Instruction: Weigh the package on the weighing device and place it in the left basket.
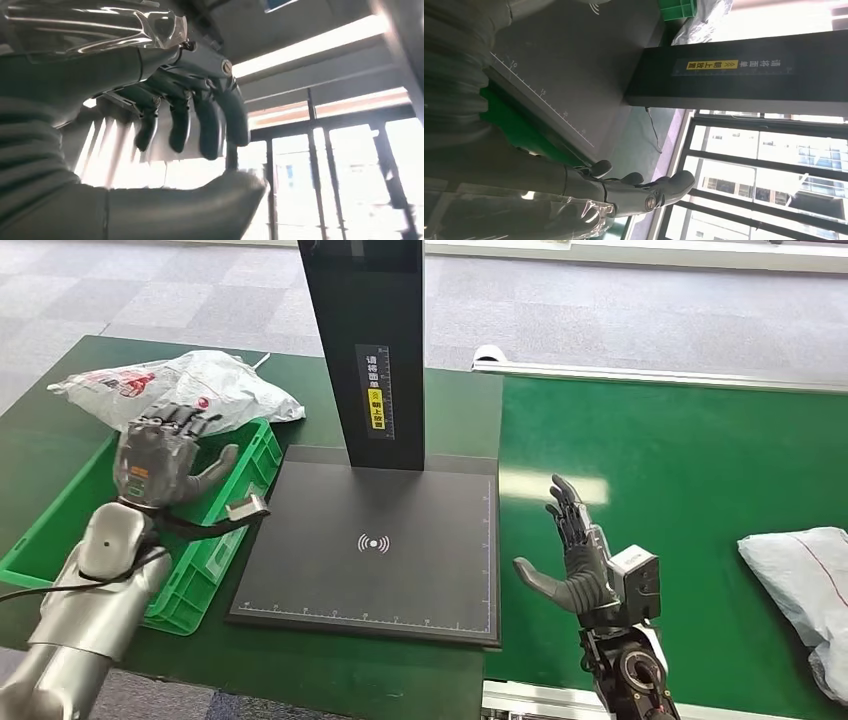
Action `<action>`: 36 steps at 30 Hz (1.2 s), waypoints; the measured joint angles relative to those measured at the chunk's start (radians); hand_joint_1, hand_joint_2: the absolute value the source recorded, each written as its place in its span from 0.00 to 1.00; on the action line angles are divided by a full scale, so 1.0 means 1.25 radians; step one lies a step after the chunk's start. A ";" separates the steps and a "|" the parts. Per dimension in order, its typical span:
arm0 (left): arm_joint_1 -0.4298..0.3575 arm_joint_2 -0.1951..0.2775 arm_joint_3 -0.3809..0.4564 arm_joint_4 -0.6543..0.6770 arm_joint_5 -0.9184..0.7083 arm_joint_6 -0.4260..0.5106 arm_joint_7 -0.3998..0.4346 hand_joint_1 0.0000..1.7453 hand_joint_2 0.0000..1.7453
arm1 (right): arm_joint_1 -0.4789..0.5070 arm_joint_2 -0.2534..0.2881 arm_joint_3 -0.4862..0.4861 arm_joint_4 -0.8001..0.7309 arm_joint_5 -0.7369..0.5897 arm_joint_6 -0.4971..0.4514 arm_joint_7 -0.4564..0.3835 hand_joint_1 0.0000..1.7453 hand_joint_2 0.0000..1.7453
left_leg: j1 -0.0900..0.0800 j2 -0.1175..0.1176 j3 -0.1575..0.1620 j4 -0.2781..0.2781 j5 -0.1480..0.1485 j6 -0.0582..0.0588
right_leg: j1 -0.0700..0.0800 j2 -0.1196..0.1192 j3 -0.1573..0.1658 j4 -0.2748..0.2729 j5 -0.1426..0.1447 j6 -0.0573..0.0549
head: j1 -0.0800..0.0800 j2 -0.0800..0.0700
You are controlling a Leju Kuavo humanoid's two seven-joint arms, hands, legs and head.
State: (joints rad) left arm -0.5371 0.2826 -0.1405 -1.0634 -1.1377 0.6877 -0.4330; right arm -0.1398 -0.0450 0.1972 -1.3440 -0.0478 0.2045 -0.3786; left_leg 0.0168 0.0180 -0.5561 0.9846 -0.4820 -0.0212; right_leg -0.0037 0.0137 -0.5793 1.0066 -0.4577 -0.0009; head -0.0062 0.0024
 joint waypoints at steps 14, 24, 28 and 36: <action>0.042 -0.136 0.256 -0.049 0.868 -0.293 -0.213 0.00 1.00 | -0.039 -0.004 0.019 0.027 -0.019 0.002 -0.008 0.00 1.00 | 0.001 -0.008 -0.002 0.000 0.001 0.000 | 0.001 -0.006 0.001 0.000 0.000 0.000 | 0.000 0.000; 0.035 -0.119 0.216 -0.030 0.935 -0.441 -0.146 0.00 1.00 | -0.039 -0.005 0.027 0.039 -0.019 -0.005 -0.016 0.00 1.00 | 0.001 -0.009 -0.002 0.000 0.002 0.001 | 0.001 -0.008 0.001 0.000 0.000 0.000 | 0.000 0.000; 0.018 -0.117 0.204 0.021 0.977 -0.544 -0.064 0.00 1.00 | -0.038 -0.005 0.027 0.041 -0.007 -0.004 -0.019 0.00 1.00 | 0.001 -0.009 -0.002 0.000 0.002 0.001 | 0.001 -0.008 0.001 0.000 0.000 0.000 | 0.000 0.000; 0.005 -0.117 0.201 0.092 1.036 -0.648 -0.017 0.00 1.00 | -0.038 -0.003 0.027 0.048 0.003 0.003 -0.020 0.00 1.00 | 0.001 -0.009 -0.002 0.000 0.002 0.001 | 0.001 -0.008 0.000 0.000 0.000 0.000 | 0.000 0.000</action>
State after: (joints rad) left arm -0.5304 0.1362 0.1104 -0.9480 0.1576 -0.1227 -0.4542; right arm -0.1867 -0.0493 0.2308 -1.2846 -0.0435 0.2079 -0.4031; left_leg 0.0180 0.0068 -0.5586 0.9845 -0.4800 -0.0202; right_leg -0.0024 0.0039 -0.5788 1.0067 -0.4582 -0.0011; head -0.0066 0.0024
